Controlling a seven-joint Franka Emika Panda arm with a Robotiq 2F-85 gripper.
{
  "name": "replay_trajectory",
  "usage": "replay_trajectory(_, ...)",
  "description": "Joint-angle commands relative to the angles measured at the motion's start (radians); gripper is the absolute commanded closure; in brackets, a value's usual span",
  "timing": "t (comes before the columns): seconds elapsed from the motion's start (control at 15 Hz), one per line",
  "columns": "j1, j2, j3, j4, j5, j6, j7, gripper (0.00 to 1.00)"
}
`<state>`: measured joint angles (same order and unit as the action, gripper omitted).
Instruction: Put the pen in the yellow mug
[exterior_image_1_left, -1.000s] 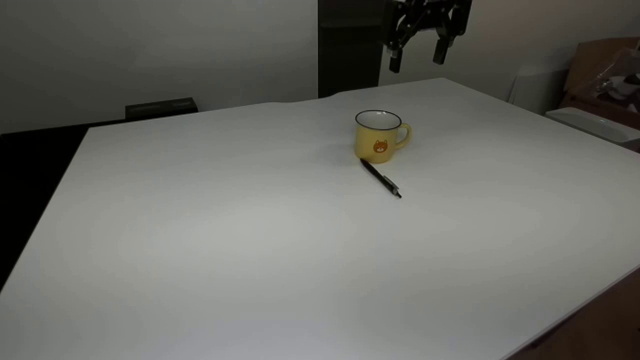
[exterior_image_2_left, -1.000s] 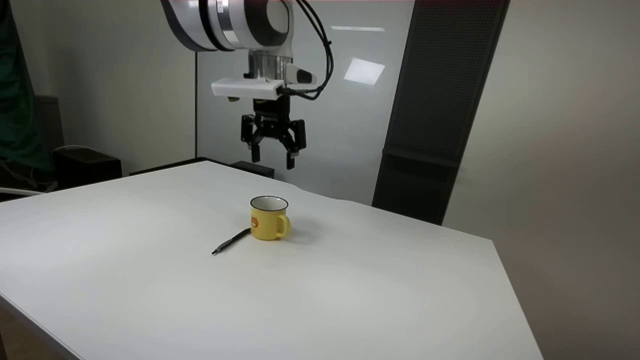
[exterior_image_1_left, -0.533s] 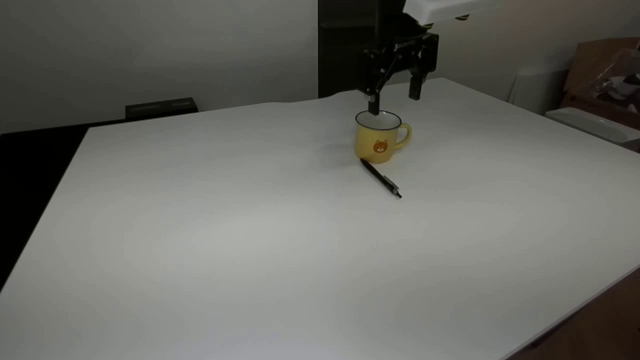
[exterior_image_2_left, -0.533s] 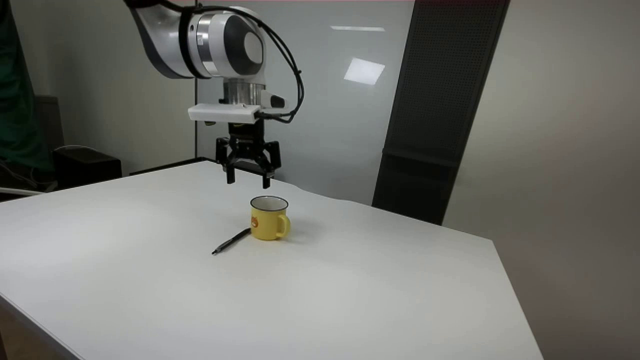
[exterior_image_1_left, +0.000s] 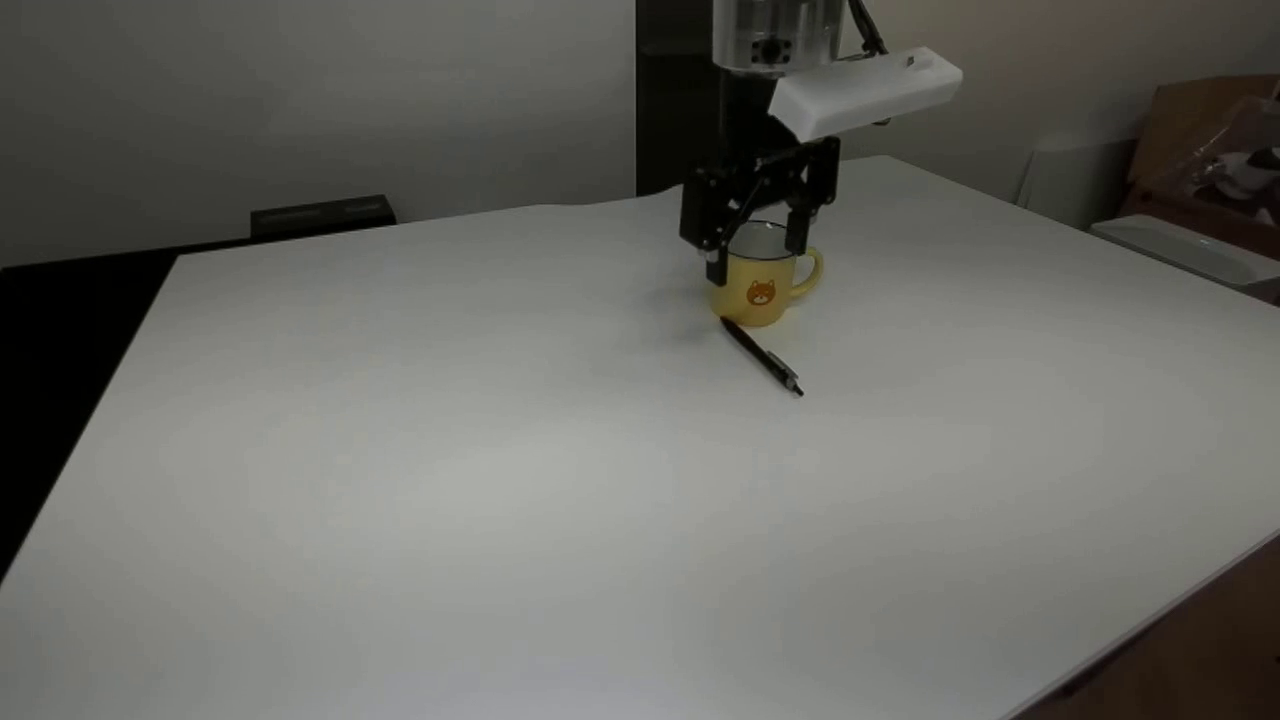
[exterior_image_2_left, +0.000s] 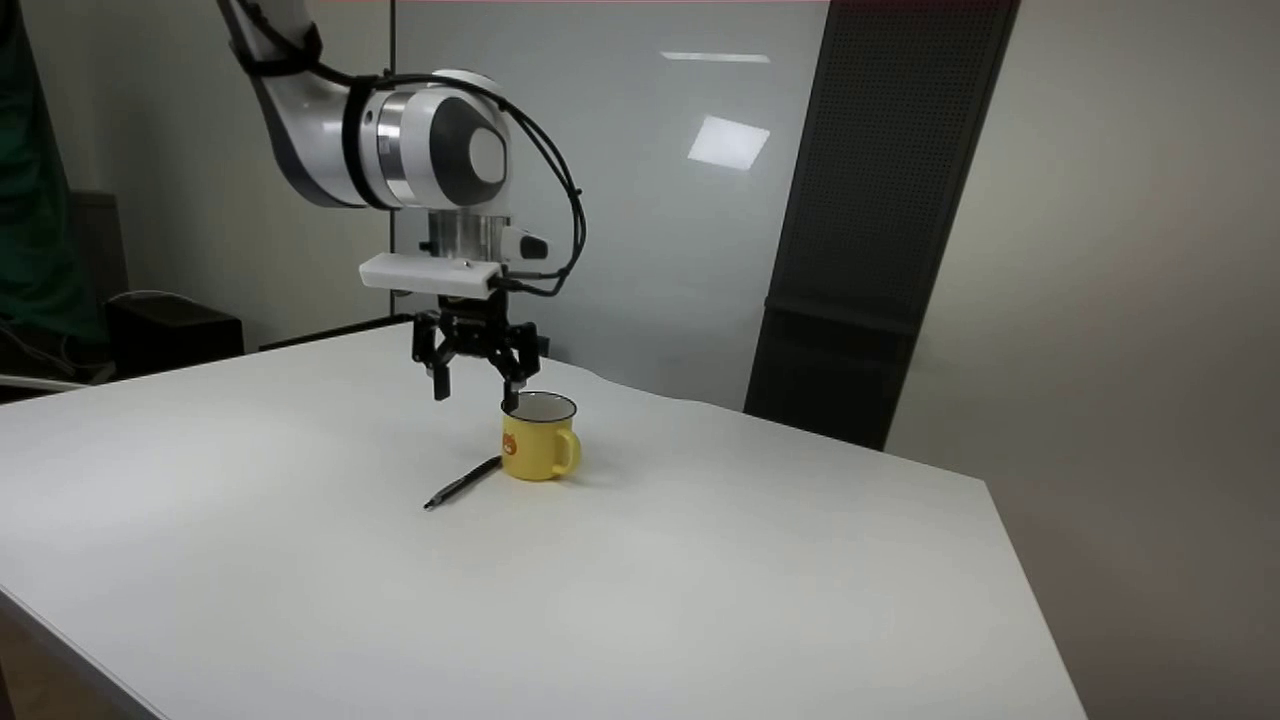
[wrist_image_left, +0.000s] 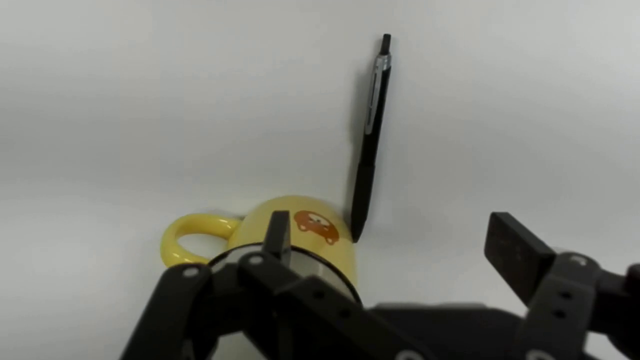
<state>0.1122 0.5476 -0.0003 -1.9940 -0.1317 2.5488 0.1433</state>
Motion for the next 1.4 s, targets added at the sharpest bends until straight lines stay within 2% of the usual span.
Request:
replay_trajectory(0.0, -0.001, 0.009, 0.006, 0.001, 0.035, 0.014, -0.020, 0.00)
replay_trajectory(0.2, -0.014, 0.019, 0.027, 0.002, 0.067, 0.029, -0.043, 0.00)
replay_trajectory(0.6, 0.008, 0.014, -0.010, -0.040, 0.027, 0.057, -0.032, 0.00)
replay_trajectory(0.93, 0.028, 0.020, -0.036, -0.095, 0.002, 0.123, -0.016, 0.00)
replay_trajectory(1.33, 0.059, 0.066, -0.085, -0.075, -0.036, 0.177, -0.009, 0.00)
